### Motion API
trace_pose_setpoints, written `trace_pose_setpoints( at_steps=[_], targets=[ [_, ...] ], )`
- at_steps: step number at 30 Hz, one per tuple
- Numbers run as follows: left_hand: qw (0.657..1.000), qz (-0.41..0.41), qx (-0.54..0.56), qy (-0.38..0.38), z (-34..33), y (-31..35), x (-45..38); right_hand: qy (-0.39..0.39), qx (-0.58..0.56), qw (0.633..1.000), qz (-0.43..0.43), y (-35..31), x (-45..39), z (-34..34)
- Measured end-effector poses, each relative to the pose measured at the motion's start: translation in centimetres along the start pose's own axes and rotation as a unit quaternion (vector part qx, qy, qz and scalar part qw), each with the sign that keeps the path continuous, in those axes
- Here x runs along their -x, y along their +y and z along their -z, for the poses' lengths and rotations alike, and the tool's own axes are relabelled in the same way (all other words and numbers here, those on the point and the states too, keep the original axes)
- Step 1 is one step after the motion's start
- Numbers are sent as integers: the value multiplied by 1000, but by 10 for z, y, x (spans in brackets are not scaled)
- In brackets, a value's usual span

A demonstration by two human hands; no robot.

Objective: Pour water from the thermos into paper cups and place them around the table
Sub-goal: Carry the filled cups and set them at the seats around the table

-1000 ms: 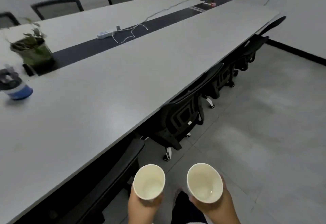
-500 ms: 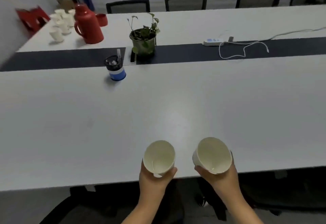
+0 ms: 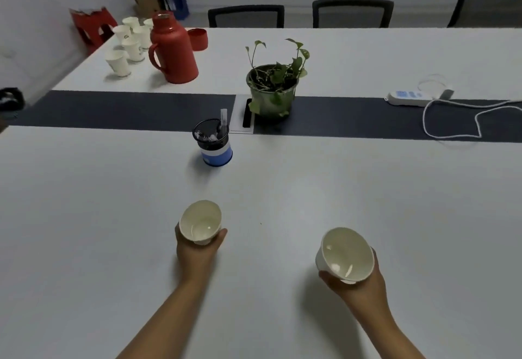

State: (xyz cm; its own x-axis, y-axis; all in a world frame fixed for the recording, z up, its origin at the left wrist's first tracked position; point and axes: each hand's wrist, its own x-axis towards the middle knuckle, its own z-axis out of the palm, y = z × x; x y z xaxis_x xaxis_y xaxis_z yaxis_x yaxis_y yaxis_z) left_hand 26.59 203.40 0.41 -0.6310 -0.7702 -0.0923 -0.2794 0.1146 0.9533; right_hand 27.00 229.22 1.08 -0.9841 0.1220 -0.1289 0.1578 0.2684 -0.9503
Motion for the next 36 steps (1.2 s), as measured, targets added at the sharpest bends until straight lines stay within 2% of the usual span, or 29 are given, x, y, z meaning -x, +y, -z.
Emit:
trace_pose_setpoints(
  at_steps=[7, 13, 18, 22, 24, 26, 28, 31, 34, 36],
  targets=[
    [996, 28, 17, 83, -24, -14, -72, -17, 30, 999, -26, 13, -47, -12],
    [993, 42, 16, 111, -25, -22, -91, -28, 37, 998, -36, 18, -61, -15],
    [996, 42, 21, 73, -18, -22, -78, -26, 21, 999, -39, 20, -60, -13],
    [994, 78, 3, 73, -22, -32, -9, -10, 18, 999, -39, 23, -58, -1],
    [997, 53, -48, 18, -33, -37, 33, 1, 18, 999, -39, 27, -58, 10],
    [992, 5, -88, -87, -51, -37, 66, 21, 15, 999, -40, 32, -60, 28],
    [969, -68, -133, -196, -76, -32, 89, 50, 13, 998, -45, 38, -63, 49],
    [910, -174, -245, -287, -119, -24, 110, 89, 11, 995, -43, 50, -71, 86],
    [831, -235, -408, -296, -146, -27, 119, 127, 7, 991, -36, 59, -86, 122],
    [796, -235, -475, -294, -151, -29, 121, 144, 2, 989, -27, 64, -98, 142]
  ],
)
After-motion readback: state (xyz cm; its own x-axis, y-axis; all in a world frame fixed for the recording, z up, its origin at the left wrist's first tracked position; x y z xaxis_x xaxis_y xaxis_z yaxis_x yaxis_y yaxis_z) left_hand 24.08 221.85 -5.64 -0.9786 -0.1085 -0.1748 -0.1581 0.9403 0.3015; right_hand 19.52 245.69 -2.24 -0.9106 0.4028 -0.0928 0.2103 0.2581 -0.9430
